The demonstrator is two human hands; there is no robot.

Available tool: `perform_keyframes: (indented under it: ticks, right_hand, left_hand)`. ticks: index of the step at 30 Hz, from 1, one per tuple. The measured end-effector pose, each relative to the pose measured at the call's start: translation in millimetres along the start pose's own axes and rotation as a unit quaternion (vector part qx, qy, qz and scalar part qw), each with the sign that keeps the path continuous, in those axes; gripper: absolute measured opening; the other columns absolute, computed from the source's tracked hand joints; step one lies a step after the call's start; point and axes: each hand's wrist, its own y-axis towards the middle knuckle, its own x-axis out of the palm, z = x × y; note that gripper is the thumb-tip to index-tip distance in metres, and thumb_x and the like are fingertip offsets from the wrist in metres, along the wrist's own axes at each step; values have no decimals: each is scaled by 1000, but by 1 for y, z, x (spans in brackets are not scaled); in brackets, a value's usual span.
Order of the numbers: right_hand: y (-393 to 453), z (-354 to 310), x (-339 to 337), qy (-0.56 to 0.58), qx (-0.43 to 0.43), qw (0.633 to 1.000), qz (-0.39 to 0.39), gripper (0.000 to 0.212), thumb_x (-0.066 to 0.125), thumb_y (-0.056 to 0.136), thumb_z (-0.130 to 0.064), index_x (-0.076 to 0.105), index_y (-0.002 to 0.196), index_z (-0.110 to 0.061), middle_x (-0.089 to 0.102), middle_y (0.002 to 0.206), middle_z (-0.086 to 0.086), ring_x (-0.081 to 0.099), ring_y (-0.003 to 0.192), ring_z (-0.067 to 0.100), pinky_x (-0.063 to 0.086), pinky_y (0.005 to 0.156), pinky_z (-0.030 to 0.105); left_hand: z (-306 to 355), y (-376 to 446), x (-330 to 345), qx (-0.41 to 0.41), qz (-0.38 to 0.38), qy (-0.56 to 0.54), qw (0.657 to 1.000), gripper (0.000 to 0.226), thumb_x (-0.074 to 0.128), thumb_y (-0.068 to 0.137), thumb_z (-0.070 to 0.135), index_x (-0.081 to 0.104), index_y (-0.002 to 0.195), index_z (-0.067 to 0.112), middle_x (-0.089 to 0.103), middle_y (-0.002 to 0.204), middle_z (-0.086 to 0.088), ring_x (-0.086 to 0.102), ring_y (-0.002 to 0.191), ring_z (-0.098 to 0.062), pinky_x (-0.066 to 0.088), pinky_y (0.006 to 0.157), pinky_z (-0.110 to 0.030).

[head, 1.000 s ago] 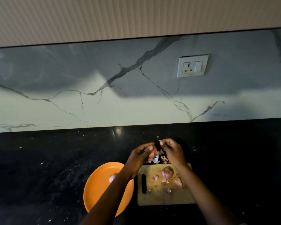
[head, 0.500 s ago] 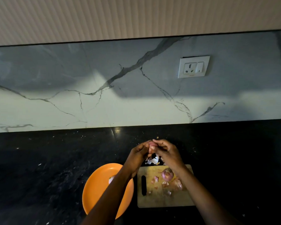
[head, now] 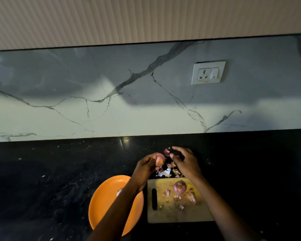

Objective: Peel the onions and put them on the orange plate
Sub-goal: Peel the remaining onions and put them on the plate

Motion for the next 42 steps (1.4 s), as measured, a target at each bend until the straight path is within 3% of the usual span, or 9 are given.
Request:
perform_keyframes:
  ticks: [5, 7, 13, 17, 21, 26, 30, 38, 42]
  right_hand:
    - [-4, -11, -4, 61, -30, 992, -108, 39, 71, 92, -38, 62, 129, -34, 65, 120, -12, 61, 109, -2, 48, 83, 11]
    - [-9, -12, 3, 74, -59, 987, -128, 42, 77, 87, -31, 65, 128, -32, 67, 116, -16, 65, 104, -2, 53, 82, 13]
    - [-11, -7, 15, 197, -72, 977, -34, 24, 76, 86, -7, 77, 100, -25, 75, 103, -6, 71, 99, 11, 57, 78, 22]
    - [-11, -9, 12, 178, -68, 982, -6, 11, 72, 90, -8, 76, 94, -18, 74, 96, -1, 71, 91, 11, 56, 72, 20]
    - [-10, -14, 10, 133, -70, 989, 7, 12, 68, 95, -15, 70, 90, -26, 73, 90, -4, 69, 83, 2, 54, 66, 17]
    - [-9, -14, 9, 132, -56, 990, 10, 12, 61, 98, -34, 68, 95, -25, 73, 90, -3, 70, 86, 9, 54, 70, 19]
    - [-10, -10, 6, 133, -60, 984, -105, 38, 74, 86, -43, 64, 121, -30, 71, 115, -9, 66, 107, 1, 56, 87, 20]
    - [-2, -4, -1, 126, -52, 988, -78, 49, 86, 77, -19, 68, 121, -31, 74, 113, -8, 69, 107, 7, 56, 94, 29]
    - [-1, -11, -7, 101, -63, 988, -101, 57, 89, 71, -11, 68, 124, -19, 74, 106, -8, 71, 98, 1, 56, 86, 18]
  left_hand:
    - [4, 0, 0, -6, -9, -16, 1000, 35, 46, 105, 24, 63, 127, 3, 71, 118, -20, 67, 111, -29, 56, 92, -34]
    - [7, 0, 6, 1, -8, -15, 1000, 36, 47, 105, 25, 63, 126, 2, 70, 116, -22, 69, 107, -27, 56, 91, -34]
    - [8, 6, 12, -14, -7, -55, 998, 48, 51, 103, 32, 56, 126, -10, 67, 118, -27, 67, 109, -33, 56, 88, -34]
    - [10, 4, 18, -18, -5, -55, 998, 44, 53, 101, 31, 58, 126, -6, 67, 118, -25, 69, 105, -30, 57, 84, -30]
    - [12, 2, 22, -35, -15, -70, 997, 38, 49, 105, 26, 59, 125, -4, 68, 116, -24, 69, 104, -28, 57, 82, -28]
    - [10, 2, 19, -14, -3, -85, 996, 41, 56, 99, 28, 59, 126, -2, 68, 119, -25, 68, 109, -33, 57, 91, -37]
    - [14, 1, 18, 9, 22, -79, 997, 43, 65, 90, 28, 63, 120, -3, 73, 101, -19, 72, 91, -24, 59, 82, -37]
    - [16, 4, 13, -4, -10, 57, 998, 41, 54, 101, 39, 62, 118, 3, 73, 106, -20, 72, 97, -29, 57, 87, -41]
    - [26, 10, 11, 40, -30, 174, 983, 36, 65, 95, 40, 65, 118, 11, 73, 108, -9, 70, 100, -24, 56, 86, -35]
